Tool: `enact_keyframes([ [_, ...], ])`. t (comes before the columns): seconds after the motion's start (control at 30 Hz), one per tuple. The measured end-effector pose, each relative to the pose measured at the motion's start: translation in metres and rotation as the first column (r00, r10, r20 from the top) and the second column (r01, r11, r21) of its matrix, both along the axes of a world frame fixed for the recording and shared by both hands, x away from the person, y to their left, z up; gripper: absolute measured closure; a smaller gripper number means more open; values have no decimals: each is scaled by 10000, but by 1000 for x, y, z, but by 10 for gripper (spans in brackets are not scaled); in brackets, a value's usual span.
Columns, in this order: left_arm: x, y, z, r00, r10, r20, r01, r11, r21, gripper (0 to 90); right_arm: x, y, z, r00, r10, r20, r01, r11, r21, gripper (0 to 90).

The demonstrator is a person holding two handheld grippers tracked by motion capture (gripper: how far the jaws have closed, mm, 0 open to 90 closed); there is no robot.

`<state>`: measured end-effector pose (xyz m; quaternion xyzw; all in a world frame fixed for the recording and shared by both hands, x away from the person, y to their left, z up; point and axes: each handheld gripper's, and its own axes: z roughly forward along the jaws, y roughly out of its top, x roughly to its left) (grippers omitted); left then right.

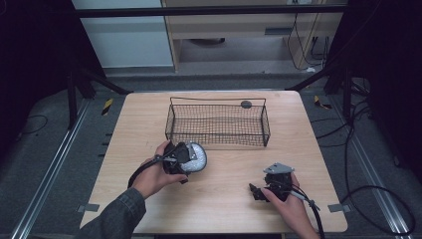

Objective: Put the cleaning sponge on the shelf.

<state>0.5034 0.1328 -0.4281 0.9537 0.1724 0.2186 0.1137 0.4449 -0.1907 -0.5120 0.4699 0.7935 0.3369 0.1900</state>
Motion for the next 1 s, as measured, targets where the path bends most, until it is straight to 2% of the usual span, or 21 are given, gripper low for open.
enact_keyframes([
  [0.07, 1, 0, 1, 10000, -2, 52, 2, 10000, -13, 121, 0, 0, 0, 10000, -2, -10, 2, 10000, -14, 4],
  [0.1, 2, 0, 2, 10000, -31, 85, 31, 10000, -22, 121, 1, -1, -1, 9998, 94, 189, -90, 9997, -219, 4],
  [0.13, 2, -1, 2, 9999, -43, 122, 43, 10000, -10, 121, 0, 0, 0, 10000, 6, 3, -6, 10000, -6, 4],
  [0.3, 3, -1, 4, 9998, -110, 151, 111, 9999, -22, 121, 0, 0, 0, 10000, 16, 3, -16, 10000, -21, 4],
  [0.63, 8, -3, 19, 9984, -100, 552, 109, 9998, -147, 123, 0, -1, 0, 10000, 70, 54, -69, 9999, -83, 4],
  [1.0, 15, -4, 34, 9974, -74, 719, 91, 9997, -233, 138, 0, -1, 0, 10000, 75, 43, -74, 9999, -79, 4],
])
